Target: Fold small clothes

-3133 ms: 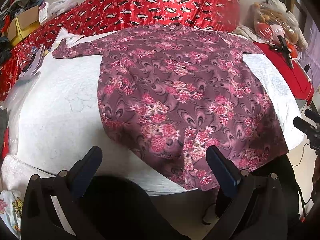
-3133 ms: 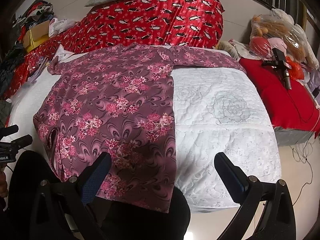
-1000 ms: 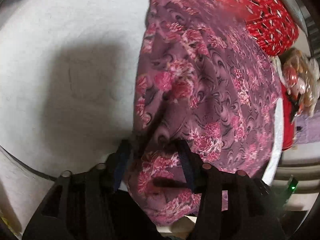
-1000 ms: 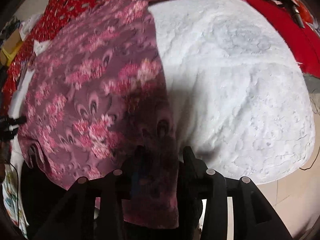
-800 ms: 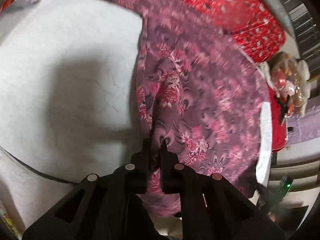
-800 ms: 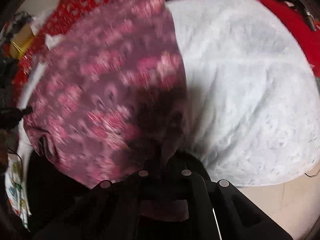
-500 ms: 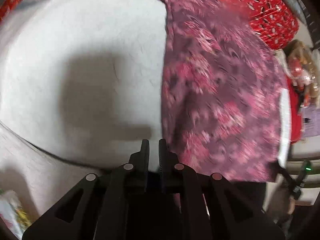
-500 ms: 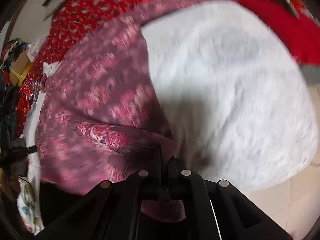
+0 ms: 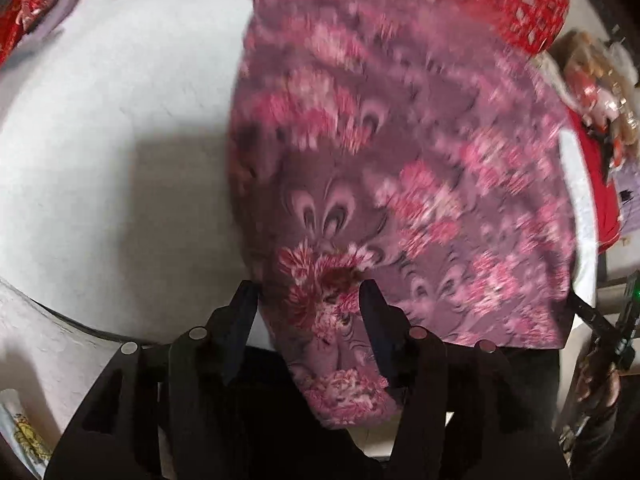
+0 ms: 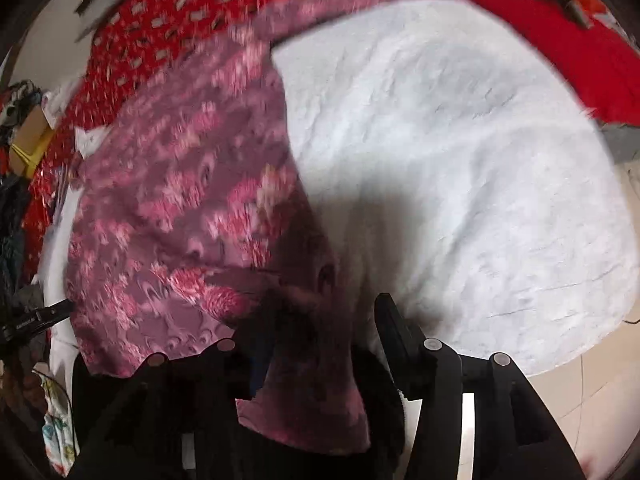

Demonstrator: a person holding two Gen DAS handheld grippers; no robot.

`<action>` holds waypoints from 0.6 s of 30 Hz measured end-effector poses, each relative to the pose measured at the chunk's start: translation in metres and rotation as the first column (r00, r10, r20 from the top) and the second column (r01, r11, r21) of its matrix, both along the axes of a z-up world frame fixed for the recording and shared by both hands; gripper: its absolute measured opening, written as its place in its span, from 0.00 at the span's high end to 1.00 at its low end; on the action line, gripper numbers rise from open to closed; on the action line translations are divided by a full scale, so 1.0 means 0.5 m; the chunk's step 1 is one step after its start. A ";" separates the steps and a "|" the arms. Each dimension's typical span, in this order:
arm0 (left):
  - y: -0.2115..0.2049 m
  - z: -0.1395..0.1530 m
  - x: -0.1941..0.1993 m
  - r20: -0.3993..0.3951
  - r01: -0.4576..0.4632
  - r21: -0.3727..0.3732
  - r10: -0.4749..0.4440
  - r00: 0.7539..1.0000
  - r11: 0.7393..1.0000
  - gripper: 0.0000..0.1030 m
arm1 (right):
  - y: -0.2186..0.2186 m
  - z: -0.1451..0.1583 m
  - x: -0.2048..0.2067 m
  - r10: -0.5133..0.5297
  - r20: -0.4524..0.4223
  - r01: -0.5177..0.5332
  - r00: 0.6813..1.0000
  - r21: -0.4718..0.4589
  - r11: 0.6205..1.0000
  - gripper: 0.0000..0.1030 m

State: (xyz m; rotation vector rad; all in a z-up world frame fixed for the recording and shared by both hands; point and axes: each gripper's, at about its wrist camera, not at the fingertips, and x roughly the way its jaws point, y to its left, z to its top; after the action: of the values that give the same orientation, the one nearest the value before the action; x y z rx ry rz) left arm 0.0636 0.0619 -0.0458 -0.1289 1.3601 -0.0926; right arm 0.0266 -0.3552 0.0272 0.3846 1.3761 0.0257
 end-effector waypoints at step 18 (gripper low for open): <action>-0.005 -0.027 -0.052 -0.079 0.125 -0.021 -0.126 0.989 0.992 0.45 | -0.032 0.016 -0.042 -0.027 0.016 0.025 1.000 0.089 0.996 0.44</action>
State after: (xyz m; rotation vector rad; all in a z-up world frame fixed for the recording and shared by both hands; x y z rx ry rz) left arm 0.0376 0.0596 -0.0594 -0.0609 1.4471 -0.2064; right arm 0.0055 -0.3714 0.0352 0.4753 1.3555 0.0687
